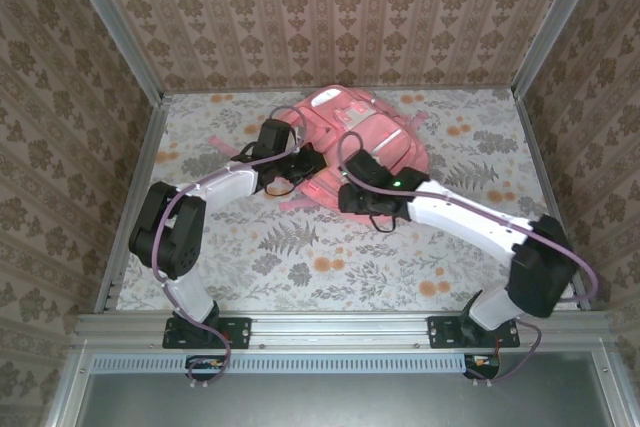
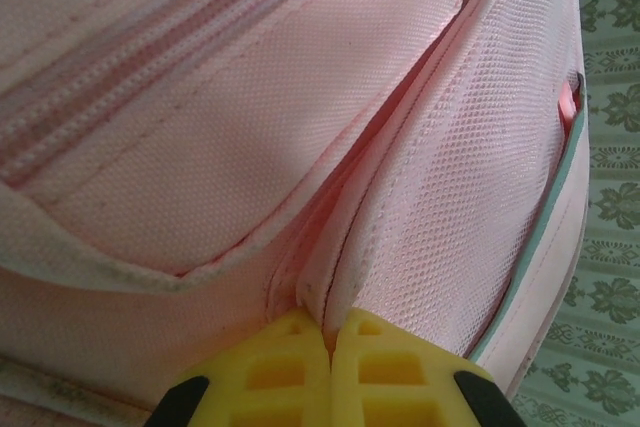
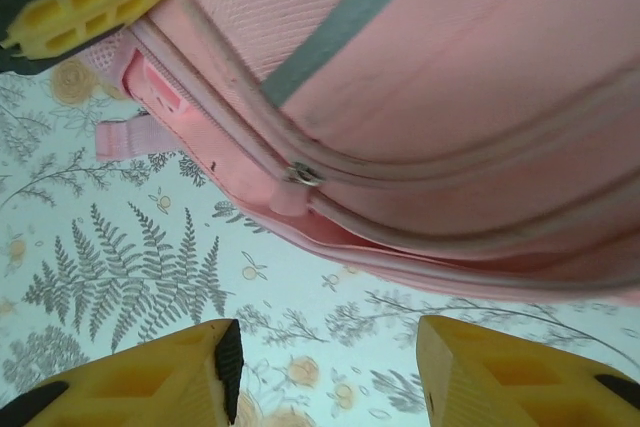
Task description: Pack books, pencil case, and school supplies into a backpack
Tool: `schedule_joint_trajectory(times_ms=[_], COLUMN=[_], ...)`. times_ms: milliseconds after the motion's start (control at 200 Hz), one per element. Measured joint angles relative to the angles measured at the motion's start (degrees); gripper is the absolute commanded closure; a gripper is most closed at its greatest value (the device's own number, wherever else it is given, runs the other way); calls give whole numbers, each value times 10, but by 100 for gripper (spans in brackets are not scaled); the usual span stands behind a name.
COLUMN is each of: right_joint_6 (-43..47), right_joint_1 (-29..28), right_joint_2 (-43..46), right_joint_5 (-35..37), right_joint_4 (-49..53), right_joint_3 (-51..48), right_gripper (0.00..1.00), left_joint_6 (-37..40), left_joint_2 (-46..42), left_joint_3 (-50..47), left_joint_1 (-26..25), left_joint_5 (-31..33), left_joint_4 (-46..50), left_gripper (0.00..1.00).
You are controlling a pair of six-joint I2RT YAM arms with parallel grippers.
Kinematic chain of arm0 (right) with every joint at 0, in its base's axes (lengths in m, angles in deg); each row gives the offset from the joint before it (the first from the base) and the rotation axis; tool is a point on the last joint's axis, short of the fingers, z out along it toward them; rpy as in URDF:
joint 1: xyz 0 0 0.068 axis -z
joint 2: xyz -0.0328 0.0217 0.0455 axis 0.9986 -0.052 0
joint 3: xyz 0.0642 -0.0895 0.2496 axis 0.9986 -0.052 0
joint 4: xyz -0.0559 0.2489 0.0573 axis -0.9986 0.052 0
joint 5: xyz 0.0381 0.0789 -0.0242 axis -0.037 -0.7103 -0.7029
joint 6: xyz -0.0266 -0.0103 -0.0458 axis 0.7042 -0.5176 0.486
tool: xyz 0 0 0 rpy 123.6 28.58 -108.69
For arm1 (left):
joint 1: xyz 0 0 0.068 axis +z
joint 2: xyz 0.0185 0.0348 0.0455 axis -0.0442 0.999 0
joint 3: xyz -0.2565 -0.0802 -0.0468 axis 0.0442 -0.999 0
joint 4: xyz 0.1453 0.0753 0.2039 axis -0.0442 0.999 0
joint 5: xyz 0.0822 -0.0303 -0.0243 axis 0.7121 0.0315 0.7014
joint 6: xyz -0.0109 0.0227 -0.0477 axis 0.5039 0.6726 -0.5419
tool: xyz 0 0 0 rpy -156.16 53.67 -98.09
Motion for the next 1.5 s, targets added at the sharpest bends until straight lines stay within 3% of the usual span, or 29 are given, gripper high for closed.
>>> schedule_joint_trajectory(times_ms=[265, 550, 750, 1330, 1500], right_joint_6=[-70, -101, -106, -54, -11], right_joint_1=[-22, -22, -22, -25, -18], right_joint_2=[-104, -121, -145, -144, -77], right_joint_5=[39, 84, 111, 142, 167], right_joint_4=[-10, -6, 7, 34, 32], right_joint_3=[56, 68, 78, 76, 15], right_gripper=[63, 65, 77, 99, 99], left_joint_6=[0, 0, 0, 2, 13], left_joint_2=[-3, -6, -7, -12, -24], left_joint_3=[5, 5, 5, 6, 6], left_joint_1=[-4, -4, -4, -7, -2], left_joint_5=[0, 0, 0, 6, 11], left_joint_4=[8, 11, 13, 24, 41], left_gripper=[100, 100, 100, 100, 100])
